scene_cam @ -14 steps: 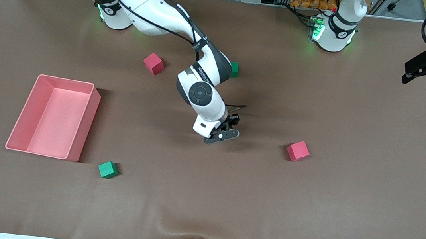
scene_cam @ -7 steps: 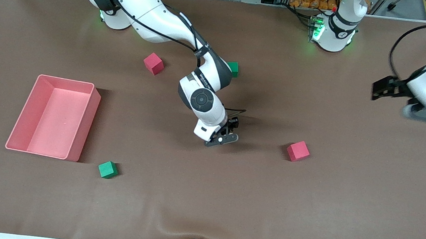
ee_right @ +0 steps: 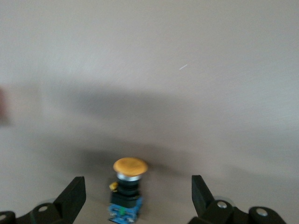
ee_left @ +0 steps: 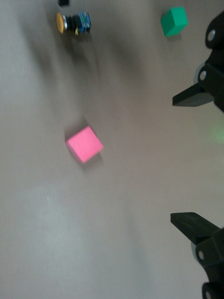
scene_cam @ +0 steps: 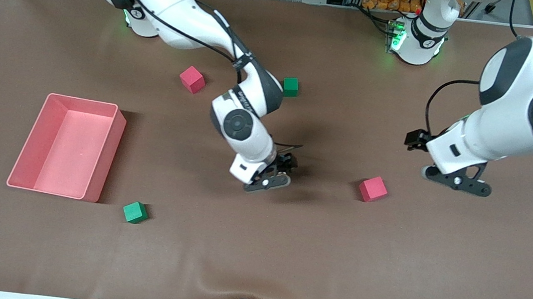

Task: Place and upright button with both arms
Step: 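Set the button on the table center with the right gripper while the left gripper approaches, then withdraw the right gripper while the left gripper moves toward the button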

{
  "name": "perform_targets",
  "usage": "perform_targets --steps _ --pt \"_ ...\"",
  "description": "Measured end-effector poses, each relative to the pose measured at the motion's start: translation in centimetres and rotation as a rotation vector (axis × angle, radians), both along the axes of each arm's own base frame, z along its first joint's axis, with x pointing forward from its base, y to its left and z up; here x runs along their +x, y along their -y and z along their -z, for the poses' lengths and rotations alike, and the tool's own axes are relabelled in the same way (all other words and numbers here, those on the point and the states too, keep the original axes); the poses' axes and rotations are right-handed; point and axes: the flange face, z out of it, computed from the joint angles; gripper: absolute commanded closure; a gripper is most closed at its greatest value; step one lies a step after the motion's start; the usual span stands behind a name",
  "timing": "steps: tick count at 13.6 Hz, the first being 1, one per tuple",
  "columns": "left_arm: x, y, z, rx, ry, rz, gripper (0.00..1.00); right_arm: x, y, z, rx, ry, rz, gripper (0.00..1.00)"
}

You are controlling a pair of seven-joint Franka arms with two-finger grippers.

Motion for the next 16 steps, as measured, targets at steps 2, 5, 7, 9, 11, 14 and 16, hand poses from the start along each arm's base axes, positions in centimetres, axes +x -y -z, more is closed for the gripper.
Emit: perform_targets --steps 2,5,7,9,11,14,16 --pt "0.6 1.0 1.7 -0.056 -0.018 -0.010 0.00 2.9 4.9 -4.5 -0.018 -0.011 0.047 0.00" --pt "1.2 2.4 4.5 -0.079 -0.052 -0.040 0.00 5.3 12.6 -12.5 -0.109 -0.005 0.057 0.00" --pt "1.3 5.3 6.3 -0.069 -0.062 -0.074 0.00 5.2 17.4 -16.8 -0.138 -0.005 0.046 0.00" --pt "1.5 9.0 7.4 -0.060 -0.065 -0.106 0.00 4.1 23.5 -20.3 -0.154 0.003 0.044 0.00" --pt "1.6 11.8 8.9 -0.055 -0.066 -0.120 0.00 1.9 30.0 -23.4 -0.168 0.017 0.053 0.00" --pt "0.9 15.5 12.2 -0.044 -0.079 -0.124 0.00 -1.9 39.5 -27.7 -0.188 0.015 0.066 0.00" --pt "-0.2 18.1 14.5 -0.033 -0.101 -0.095 0.00 -3.6 44.6 -29.9 -0.197 0.001 0.095 0.00"
